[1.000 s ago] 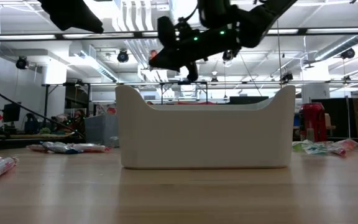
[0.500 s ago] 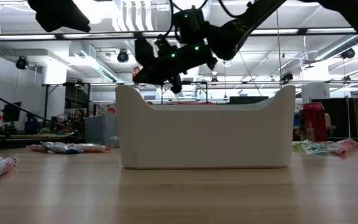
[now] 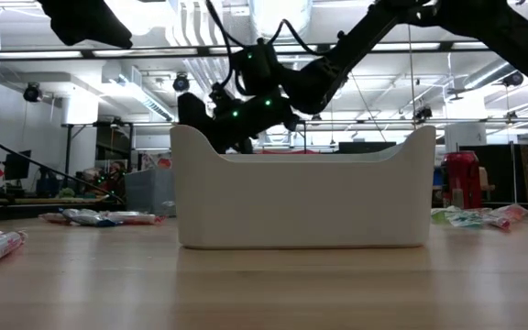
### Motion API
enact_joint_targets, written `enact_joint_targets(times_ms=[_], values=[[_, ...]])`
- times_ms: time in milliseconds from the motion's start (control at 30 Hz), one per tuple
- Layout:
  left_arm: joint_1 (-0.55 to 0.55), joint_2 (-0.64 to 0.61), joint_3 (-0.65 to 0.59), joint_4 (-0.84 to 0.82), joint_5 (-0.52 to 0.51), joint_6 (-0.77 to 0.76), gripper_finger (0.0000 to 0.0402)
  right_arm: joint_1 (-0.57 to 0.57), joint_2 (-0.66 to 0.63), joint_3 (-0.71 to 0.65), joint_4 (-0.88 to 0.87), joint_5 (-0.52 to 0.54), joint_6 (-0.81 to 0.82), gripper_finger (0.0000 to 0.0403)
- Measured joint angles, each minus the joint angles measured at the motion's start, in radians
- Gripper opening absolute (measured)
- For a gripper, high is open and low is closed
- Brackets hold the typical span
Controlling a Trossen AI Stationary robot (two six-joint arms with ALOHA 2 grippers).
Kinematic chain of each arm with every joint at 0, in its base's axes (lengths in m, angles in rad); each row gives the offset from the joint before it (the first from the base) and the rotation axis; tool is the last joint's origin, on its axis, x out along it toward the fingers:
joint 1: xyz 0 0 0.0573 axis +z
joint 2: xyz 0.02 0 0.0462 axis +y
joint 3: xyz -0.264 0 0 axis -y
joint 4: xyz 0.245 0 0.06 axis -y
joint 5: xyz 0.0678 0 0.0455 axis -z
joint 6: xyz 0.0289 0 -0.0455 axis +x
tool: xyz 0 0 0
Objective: Sort candy
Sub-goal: Put the orange gummy into the black bin, then put the white chocolate bar into the white bin
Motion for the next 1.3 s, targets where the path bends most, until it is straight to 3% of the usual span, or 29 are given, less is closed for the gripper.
enact_joint_targets(times_ms=[133,633,767,1167,1300], values=[[0.0,0.001,0.0,-0.01,-0.004,0.0,0.0094,0.001,0.001,0.0,-0.01,0.0,0.0,0.0024],[0.0,0.001,-0.061,0.0,-0.01,-0.026,0.0094,-0.006,0.001,0.008,-0.083,-0.007,0.034,0.0138],[0.0,0.001,-0.075,0.001,-0.01,-0.038,0.0094,-0.008,0.001,0.043,-0.17,-0.009,0.034,0.0156],[0.0,0.001,-0.079,0.001,-0.009,-0.047,0.0094,-0.009,0.0,0.149,-0.415,-0.012,0.004,0.0185],[0.0,0.001,-0.089,-0.008,0.06,-0.07,0.0094,-0.004,-0.032,0.15,-0.421,-0.044,-0.042,0.0183]])
